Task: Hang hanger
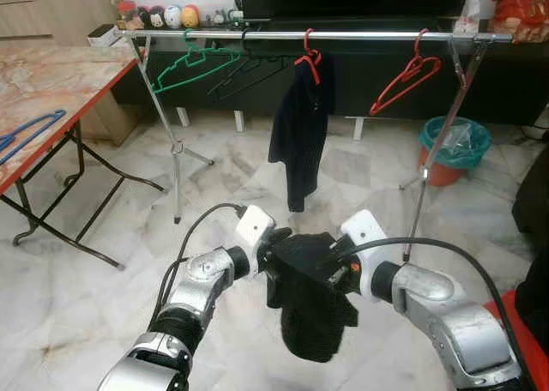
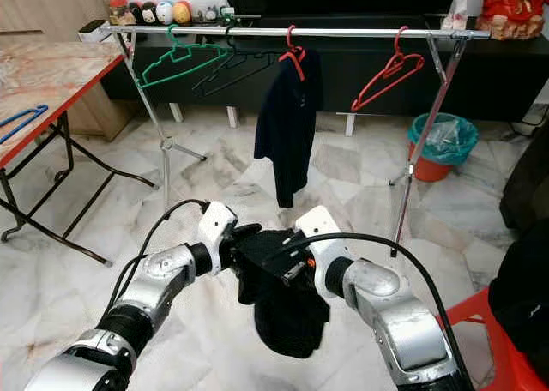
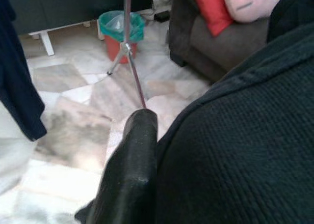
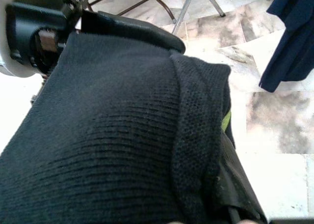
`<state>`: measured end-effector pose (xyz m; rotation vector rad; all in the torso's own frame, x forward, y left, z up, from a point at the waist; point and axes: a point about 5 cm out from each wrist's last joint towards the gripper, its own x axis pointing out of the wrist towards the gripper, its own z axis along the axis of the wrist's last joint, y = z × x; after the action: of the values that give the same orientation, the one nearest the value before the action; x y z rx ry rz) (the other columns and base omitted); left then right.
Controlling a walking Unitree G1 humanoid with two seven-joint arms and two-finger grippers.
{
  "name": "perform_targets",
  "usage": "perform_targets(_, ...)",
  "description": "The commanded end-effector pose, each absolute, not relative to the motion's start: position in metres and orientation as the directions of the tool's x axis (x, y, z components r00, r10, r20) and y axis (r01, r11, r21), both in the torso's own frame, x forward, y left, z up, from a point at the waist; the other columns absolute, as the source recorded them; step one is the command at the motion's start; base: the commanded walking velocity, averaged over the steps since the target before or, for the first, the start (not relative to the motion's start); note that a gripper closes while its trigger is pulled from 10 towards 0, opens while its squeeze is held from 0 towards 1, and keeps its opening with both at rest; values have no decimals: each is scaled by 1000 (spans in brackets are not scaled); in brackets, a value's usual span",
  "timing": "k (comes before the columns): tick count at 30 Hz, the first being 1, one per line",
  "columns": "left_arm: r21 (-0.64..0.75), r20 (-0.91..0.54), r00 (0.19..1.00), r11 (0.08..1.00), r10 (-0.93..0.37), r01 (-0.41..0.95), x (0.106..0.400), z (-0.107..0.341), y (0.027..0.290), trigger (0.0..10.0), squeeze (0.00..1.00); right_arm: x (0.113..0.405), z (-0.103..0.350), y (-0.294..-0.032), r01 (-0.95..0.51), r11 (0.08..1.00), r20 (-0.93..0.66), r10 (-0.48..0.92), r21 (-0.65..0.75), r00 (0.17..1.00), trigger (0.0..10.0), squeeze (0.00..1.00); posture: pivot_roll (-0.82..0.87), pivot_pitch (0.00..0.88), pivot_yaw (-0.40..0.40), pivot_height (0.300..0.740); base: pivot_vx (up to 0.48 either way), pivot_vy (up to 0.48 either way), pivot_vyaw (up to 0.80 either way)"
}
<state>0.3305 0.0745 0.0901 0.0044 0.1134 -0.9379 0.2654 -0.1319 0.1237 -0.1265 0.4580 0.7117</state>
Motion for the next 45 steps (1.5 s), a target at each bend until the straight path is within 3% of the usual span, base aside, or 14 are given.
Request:
perform_targets(1, -70, -88, 578, 584, -811, 809, 331, 93, 81, 0, 0, 265, 134, -124, -675, 737, -401, 629, 36, 666, 10000, 0, -152, 47, 96, 740, 0, 0, 0)
perform_targets(19, -171, -74, 463, 469, -883, 867, 323, 98, 80, 0, 0, 266, 128, -131, -635, 772, -413, 583, 13, 700, 10000, 0, -133, 55, 128, 740, 0, 0, 0)
perform_targets(27, -183, -83, 441, 448, -894, 875, 320, 98, 82, 0, 0, 272, 112, -155, -579, 792, -534, 411, -192, 739, 10000, 0, -127, 56, 140, 740, 0, 0, 0)
perform_targets(45, -185, -110, 414, 428, -904, 885, 318, 99, 80, 0, 0, 271, 113, -153, -604, 784, -495, 473, -140, 729, 10000, 0, -126, 55, 144, 740, 0, 0, 0)
